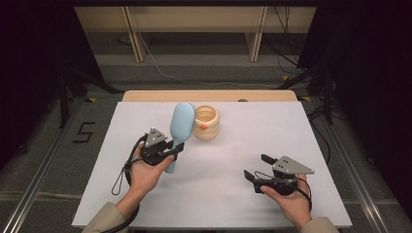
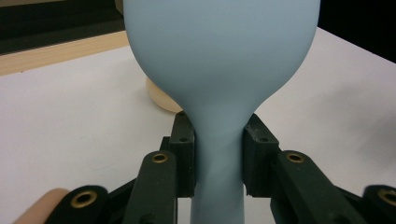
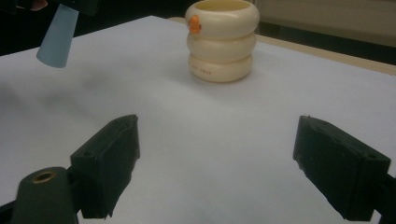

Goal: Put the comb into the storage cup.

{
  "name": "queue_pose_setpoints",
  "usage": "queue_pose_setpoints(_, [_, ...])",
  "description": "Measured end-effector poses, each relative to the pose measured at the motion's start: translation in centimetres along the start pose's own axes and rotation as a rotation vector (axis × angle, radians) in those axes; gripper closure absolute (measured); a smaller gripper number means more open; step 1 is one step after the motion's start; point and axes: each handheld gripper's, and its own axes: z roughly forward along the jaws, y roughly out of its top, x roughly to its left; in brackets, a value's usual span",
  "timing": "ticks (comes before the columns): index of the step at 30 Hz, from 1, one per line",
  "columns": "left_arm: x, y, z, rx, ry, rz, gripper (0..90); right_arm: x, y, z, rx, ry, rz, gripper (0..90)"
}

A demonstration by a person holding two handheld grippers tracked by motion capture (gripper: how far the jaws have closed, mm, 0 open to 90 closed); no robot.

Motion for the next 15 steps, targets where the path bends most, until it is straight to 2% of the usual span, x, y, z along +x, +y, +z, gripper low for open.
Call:
queue_pose_setpoints(7, [-0.4, -0.2, 0.3, 0.006, -0.007, 0.001, 69.5, 1.2, 0.4, 1.2, 0.004, 0.047, 0.004, 15.5])
queue_pose_setpoints(15, [-1.0, -0.1, 0.5, 0.006, -0.020, 0.007, 69.5, 2.2, 0.7, 2.2, 0.008, 0.074, -0.002, 15.5])
